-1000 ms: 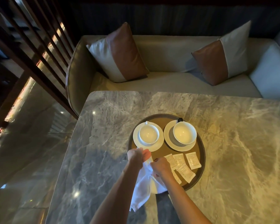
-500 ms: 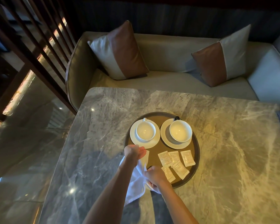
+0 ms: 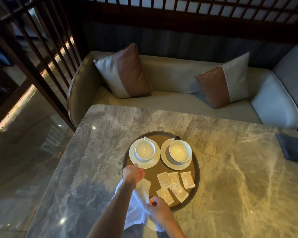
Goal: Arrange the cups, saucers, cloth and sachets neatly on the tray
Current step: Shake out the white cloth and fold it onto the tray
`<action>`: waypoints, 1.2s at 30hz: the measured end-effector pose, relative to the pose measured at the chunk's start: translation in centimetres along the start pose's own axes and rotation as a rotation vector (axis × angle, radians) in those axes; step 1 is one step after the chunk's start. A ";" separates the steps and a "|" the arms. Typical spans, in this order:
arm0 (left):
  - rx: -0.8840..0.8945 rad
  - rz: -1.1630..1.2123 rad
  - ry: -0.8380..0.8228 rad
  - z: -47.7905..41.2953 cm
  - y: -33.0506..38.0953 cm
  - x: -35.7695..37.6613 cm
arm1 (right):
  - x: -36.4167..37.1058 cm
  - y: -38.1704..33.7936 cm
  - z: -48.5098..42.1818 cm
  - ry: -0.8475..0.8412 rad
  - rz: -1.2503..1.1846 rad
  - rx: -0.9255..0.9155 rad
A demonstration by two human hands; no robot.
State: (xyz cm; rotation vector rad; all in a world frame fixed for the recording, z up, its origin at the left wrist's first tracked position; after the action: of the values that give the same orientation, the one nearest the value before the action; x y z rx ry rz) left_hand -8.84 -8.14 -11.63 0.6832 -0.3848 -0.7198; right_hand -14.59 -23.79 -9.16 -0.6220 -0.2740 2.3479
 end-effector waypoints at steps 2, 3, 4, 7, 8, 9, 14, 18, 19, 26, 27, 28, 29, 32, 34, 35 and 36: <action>0.046 0.003 0.028 -0.4 -0.2 -0.3 | -0.1 0.4 -0.2 0.010 -0.010 -0.021; 0.062 0.003 0.028 -0.4 -0.4 -0.4 | -0.1 0.6 -0.3 0.002 -0.031 -0.026; 0.077 0.002 0.028 -0.6 -0.5 -0.4 | -0.1 0.7 -0.4 -0.004 -0.045 -0.027; 0.075 -0.023 0.054 -0.8 -0.8 -0.6 | 0.0 1.1 -0.5 -0.006 -0.088 -0.056; 0.073 -0.032 0.056 -0.8 -0.7 -0.6 | 0.0 1.1 -0.5 -0.006 -0.110 -0.068; 0.075 -0.043 0.056 -0.9 -0.6 -0.6 | 0.0 1.1 -0.3 -0.004 -0.128 -0.079; 0.417 -0.545 0.095 3.4 2.6 -1.7 | -1.7 -0.3 2.5 0.004 -0.181 -0.251; 1.051 -0.853 -0.246 13.1 5.5 -1.7 | -3.6 -1.5 7.7 -0.012 -0.068 -0.456; 1.229 -0.967 -0.377 15.7 6.0 -1.5 | -4.2 -2.1 9.3 -0.023 -0.021 -0.518; 0.880 -1.282 -0.971 24.8 13.9 -0.6 | -10.2 -9.1 19.7 -0.095 0.211 -0.841; 0.868 -1.305 -0.976 26.0 15.6 -0.1 | -11.3 -10.3 21.4 -0.086 0.232 -0.891; 0.885 -1.349 -0.975 27.1 17.2 0.5 | -12.5 -11.7 23.1 -0.077 0.258 -0.938; 0.905 -1.388 -0.968 28.1 18.8 1.1 | -13.8 -13.1 24.7 -0.058 0.285 -0.989; 0.915 -1.318 -0.945 30.4 24.2 2.6 | -18.6 -16.9 29.3 0.036 0.339 -1.104; 0.958 -1.113 -0.932 32.6 28.5 4.0 | -22.5 -19.1 32.6 0.138 0.348 -1.164; 0.984 -0.986 -0.918 33.8 30.6 4.7 | -24.7 -20.0 34.4 0.188 0.345 -1.193; 1.018 -0.865 -0.900 35.2 32.5 5.5 | -26.8 -20.8 36.1 0.228 0.336 -1.206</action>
State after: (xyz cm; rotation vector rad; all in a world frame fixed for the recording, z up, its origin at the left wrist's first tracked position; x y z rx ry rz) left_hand -8.60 -9.42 36.58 1.5068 -1.3793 -1.6922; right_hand -3.51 -27.15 39.07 -1.5531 -1.6218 2.1700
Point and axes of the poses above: each hand's wrist, its own z-axis away from the middle knuckle, its own x-axis out of the palm, y = z × x, the point moved 6 cm from there along -z, towards the middle knuckle, and after that the axes turned 12 degrees about x, right-handed, at the moved point
